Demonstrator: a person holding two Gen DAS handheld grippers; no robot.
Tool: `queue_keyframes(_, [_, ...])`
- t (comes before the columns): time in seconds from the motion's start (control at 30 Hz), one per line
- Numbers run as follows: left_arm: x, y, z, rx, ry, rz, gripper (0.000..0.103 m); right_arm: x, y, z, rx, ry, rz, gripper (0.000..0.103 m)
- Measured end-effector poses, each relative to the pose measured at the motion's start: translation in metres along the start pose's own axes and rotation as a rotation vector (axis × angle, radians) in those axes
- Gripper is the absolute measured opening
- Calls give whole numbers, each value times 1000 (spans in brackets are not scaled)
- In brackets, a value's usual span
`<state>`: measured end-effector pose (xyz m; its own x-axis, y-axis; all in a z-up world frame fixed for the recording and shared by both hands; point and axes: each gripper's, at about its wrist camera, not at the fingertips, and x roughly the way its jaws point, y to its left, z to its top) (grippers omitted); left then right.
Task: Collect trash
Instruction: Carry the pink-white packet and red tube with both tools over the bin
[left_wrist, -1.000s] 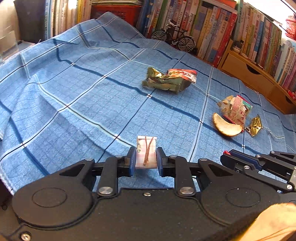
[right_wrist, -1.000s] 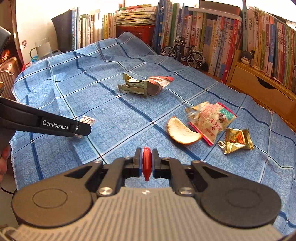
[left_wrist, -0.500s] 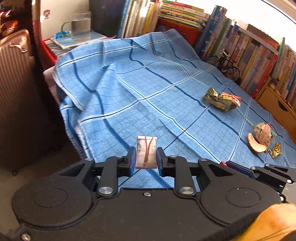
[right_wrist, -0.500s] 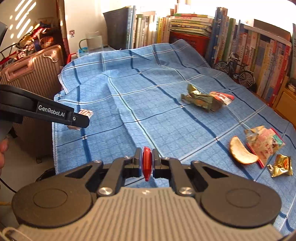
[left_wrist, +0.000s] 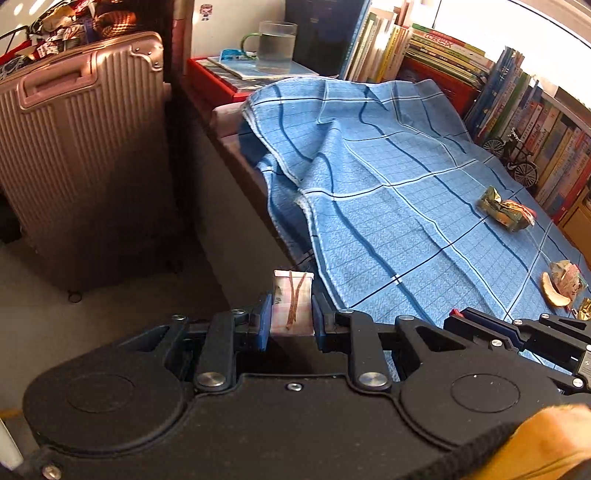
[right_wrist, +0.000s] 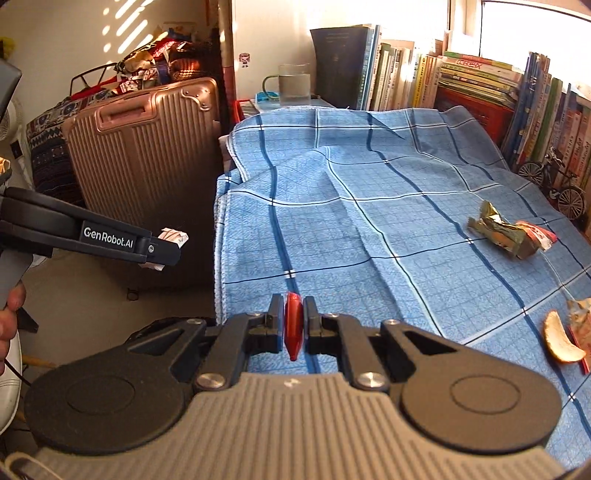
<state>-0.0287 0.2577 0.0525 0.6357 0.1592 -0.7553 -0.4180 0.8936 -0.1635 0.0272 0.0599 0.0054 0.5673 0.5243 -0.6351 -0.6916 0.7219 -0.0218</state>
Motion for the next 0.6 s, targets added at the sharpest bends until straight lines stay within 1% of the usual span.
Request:
queue_keyframes(0.1, [-8,11,-9,-39,-8,20,22,3,8,1,-11,4,28,14])
queue_keyframes(0.23, [-15,26,-16,-65,-7,52,22,8,23,2,-47,8,75,14])
queue_keyframes(0.4, [-20,52,-24,-132,-5,96,22,20,42,6,-85,22,136,14])
queue_keyframes(0.6, [-17,75,-34,-169,25,121,22,37,64,10,-125,48,186,14])
